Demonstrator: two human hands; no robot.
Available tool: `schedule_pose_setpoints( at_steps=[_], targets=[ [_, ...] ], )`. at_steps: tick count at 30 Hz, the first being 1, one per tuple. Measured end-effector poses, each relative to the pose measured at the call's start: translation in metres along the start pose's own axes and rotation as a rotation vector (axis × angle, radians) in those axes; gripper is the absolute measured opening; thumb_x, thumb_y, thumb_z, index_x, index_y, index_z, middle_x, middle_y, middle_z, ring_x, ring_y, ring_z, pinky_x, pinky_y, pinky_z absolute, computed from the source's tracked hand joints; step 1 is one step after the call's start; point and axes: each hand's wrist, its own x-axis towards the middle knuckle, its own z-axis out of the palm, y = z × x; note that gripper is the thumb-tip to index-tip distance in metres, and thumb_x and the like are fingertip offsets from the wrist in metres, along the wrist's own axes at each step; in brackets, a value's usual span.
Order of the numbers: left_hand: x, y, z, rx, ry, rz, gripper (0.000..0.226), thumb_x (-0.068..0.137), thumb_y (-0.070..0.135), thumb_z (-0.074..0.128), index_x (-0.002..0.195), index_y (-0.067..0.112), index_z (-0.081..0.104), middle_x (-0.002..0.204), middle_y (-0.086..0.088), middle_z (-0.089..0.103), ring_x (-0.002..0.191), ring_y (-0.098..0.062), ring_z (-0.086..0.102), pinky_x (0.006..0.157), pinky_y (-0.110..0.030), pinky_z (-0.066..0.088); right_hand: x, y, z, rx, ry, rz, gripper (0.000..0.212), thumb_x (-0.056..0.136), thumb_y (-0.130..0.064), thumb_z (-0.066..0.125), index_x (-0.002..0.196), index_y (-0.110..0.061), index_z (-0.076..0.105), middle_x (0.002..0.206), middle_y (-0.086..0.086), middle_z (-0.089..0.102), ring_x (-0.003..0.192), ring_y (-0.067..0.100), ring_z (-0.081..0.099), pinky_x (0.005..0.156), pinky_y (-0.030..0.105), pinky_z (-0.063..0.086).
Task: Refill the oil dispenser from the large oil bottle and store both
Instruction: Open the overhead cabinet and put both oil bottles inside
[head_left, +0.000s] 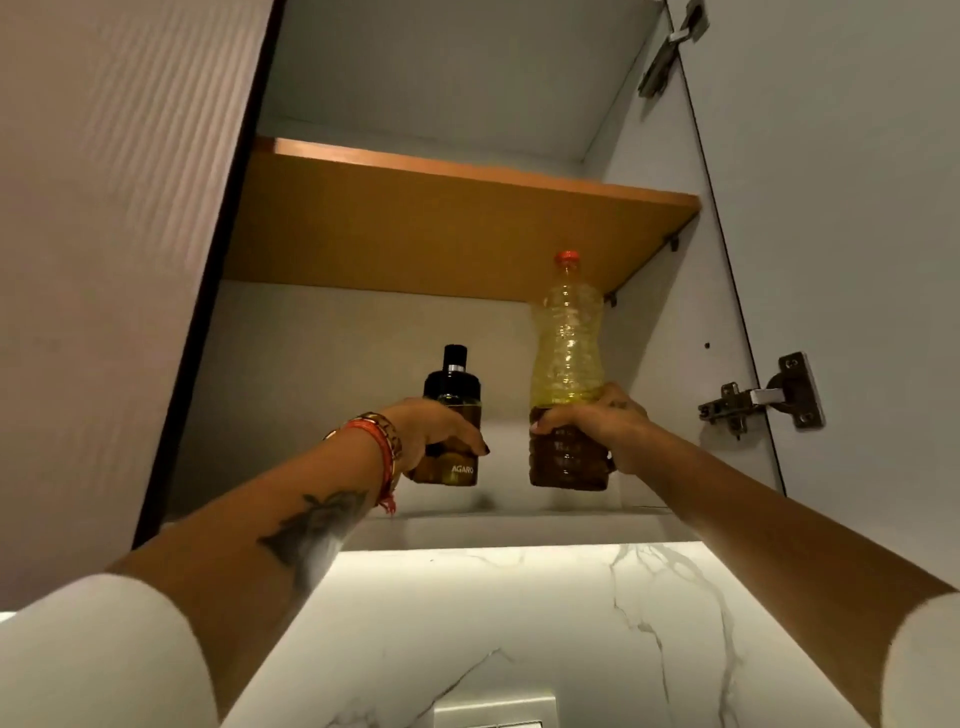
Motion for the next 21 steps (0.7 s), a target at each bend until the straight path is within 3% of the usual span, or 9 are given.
schedule_pose_setpoints(
  at_steps=[3,6,9,12,14,16,19,21],
  targets=[
    [0.014,-0.007,0.009,0.018,-0.019,-0.066,0.033,0.070,0.001,0.075,0.093,0.006,0.052,0.101,-0.017,0.060,0.097,-0.034,0.059,0.091,-0.046,0.048,0.013,0.014,0.004,-0.034,0.013,0.036,0.083,0.041,-0.028,0.088,0.110,-0.020,0.042,0.103,0.005,0.057,0.093,0.026,0.059,0.074,0.037,0.054],
    [0.024,-0.013,0.015,0.059,-0.041,-0.100,0.028,0.071,0.002,0.074,0.087,0.006,0.052,0.093,-0.015,0.060,0.105,-0.035,0.058,0.096,-0.047,0.045,0.022,0.025,0.004,-0.066,-0.002,0.071,0.092,0.029,-0.032,0.088,0.109,-0.021,0.043,0.103,0.006,0.059,0.092,0.027,0.060,0.076,0.041,0.055],
    [0.028,-0.015,0.018,0.075,-0.080,-0.116,0.024,0.072,0.002,0.074,0.083,0.006,0.053,0.080,-0.013,0.059,0.088,-0.031,0.060,0.085,-0.043,0.048,0.028,0.028,0.001,-0.089,-0.031,0.079,0.104,0.014,-0.034,0.085,0.110,-0.019,0.046,0.101,0.007,0.062,0.088,0.027,0.062,0.067,0.039,0.056],
    [0.027,-0.016,0.016,0.043,-0.106,-0.120,0.022,0.070,0.000,0.074,0.081,0.006,0.056,0.079,-0.012,0.061,0.083,-0.031,0.059,0.089,-0.044,0.047,0.026,0.026,-0.001,-0.058,-0.072,0.066,0.094,0.032,-0.026,0.090,0.114,-0.016,0.045,0.099,0.007,0.063,0.080,0.023,0.063,0.053,0.028,0.049],
    [0.023,-0.016,0.014,0.037,-0.127,-0.117,0.044,0.057,0.001,0.080,0.096,0.004,0.061,0.093,-0.015,0.066,0.096,-0.033,0.060,0.096,-0.048,0.045,0.024,0.028,-0.002,-0.044,-0.090,0.085,0.088,0.044,-0.021,0.090,0.117,-0.014,0.042,0.100,0.007,0.061,0.074,0.020,0.061,0.049,0.026,0.044],
    [0.011,-0.014,0.014,0.080,-0.157,-0.110,0.089,0.038,0.011,0.088,0.120,0.004,0.055,0.114,-0.017,0.063,0.109,-0.036,0.057,0.099,-0.049,0.043,0.018,0.028,-0.002,-0.059,-0.128,0.089,0.090,0.050,-0.025,0.089,0.124,-0.013,0.038,0.111,0.008,0.058,0.081,0.020,0.059,0.054,0.027,0.045],
    [-0.004,-0.012,0.014,0.271,-0.040,-0.038,0.098,0.067,0.036,0.078,0.142,0.004,0.023,0.139,-0.008,0.038,0.133,-0.036,0.032,0.110,-0.044,0.027,0.009,0.028,-0.003,-0.077,-0.090,0.042,0.112,0.054,-0.045,0.085,0.139,-0.013,0.019,0.133,0.011,0.044,0.114,0.026,0.049,0.089,0.038,0.047],
    [-0.012,-0.008,0.009,0.315,0.079,0.015,0.122,0.067,0.056,0.070,0.146,0.006,-0.009,0.154,-0.014,0.014,0.140,-0.037,0.017,0.114,-0.044,0.019,-0.005,0.025,-0.009,-0.108,0.042,-0.016,0.114,0.059,-0.058,0.076,0.144,-0.018,0.011,0.143,0.013,0.035,0.128,0.031,0.039,0.100,0.042,0.039]
  ],
)
